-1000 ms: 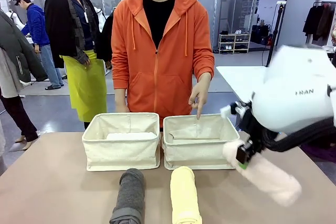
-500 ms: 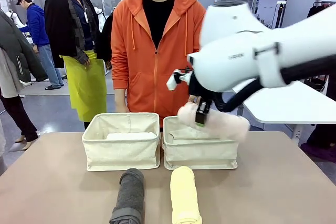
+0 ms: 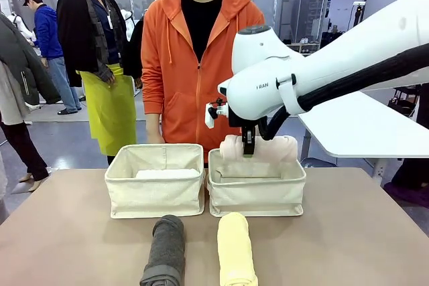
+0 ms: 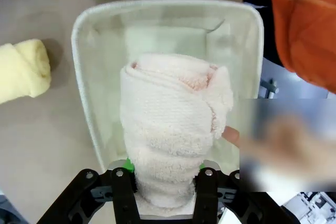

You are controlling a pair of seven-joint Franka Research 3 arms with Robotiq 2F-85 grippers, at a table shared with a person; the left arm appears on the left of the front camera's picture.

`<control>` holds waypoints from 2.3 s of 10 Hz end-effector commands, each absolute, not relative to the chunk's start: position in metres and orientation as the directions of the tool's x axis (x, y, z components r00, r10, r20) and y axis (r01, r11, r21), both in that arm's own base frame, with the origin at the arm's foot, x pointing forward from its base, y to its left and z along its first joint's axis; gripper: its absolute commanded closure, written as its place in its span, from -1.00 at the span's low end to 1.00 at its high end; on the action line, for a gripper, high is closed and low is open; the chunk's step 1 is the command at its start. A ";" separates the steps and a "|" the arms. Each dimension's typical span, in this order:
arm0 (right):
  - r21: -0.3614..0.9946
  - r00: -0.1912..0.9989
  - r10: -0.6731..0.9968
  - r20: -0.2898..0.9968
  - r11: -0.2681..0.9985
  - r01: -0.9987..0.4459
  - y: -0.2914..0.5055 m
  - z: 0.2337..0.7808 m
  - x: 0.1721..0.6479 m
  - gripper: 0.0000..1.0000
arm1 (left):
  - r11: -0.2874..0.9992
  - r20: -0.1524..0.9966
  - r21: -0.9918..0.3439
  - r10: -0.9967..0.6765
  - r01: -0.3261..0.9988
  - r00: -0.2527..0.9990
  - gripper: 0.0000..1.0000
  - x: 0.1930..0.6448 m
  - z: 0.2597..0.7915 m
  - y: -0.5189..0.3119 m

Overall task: Divide the towels into two baskets.
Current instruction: Pick up one hotel-folded towel from the bottom of the table and place it in the Fabric basket indicated by the person.

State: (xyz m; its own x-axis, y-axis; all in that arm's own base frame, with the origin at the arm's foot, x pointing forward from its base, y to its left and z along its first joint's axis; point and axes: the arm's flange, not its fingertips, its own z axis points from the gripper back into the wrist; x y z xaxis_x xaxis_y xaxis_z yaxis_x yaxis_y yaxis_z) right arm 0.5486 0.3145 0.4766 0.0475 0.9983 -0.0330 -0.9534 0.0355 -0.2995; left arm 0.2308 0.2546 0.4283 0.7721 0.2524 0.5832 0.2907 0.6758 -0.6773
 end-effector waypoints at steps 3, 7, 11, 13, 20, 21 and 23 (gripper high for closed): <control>-0.256 -0.037 0.998 -0.044 -0.047 -0.966 0.318 0.440 0.585 0.22 | 0.667 0.596 -0.678 0.254 0.308 0.762 -1.00 0.228 0.430 0.255; -0.221 -0.040 0.997 -0.061 -0.052 -0.974 0.325 0.414 0.601 -0.61 | 0.667 0.596 -0.678 0.254 0.308 0.762 -1.00 0.228 0.430 0.255; -0.243 -0.015 0.993 -0.118 -0.043 -0.969 0.330 0.413 0.591 -0.84 | 0.667 0.596 -0.678 0.254 0.308 0.762 -1.00 0.228 0.430 0.255; -0.225 -0.021 0.998 -0.062 -0.034 -0.974 0.327 0.409 0.599 -0.84 | 0.667 0.596 -0.678 0.254 0.308 0.762 -1.00 0.228 0.430 0.255; -0.225 -0.021 0.998 -0.062 -0.034 -0.974 0.327 0.409 0.599 -0.84 | 0.667 0.596 -0.678 0.254 0.308 0.762 -1.00 0.228 0.430 0.255; -0.225 -0.021 0.998 -0.062 -0.034 -0.974 0.327 0.409 0.599 -0.84 | 0.667 0.596 -0.678 0.254 0.308 0.762 -1.00 0.228 0.430 0.255; -0.225 -0.021 0.998 -0.062 -0.034 -0.974 0.327 0.409 0.599 -0.84 | 0.667 0.596 -0.678 0.254 0.308 0.762 -1.00 0.228 0.430 0.255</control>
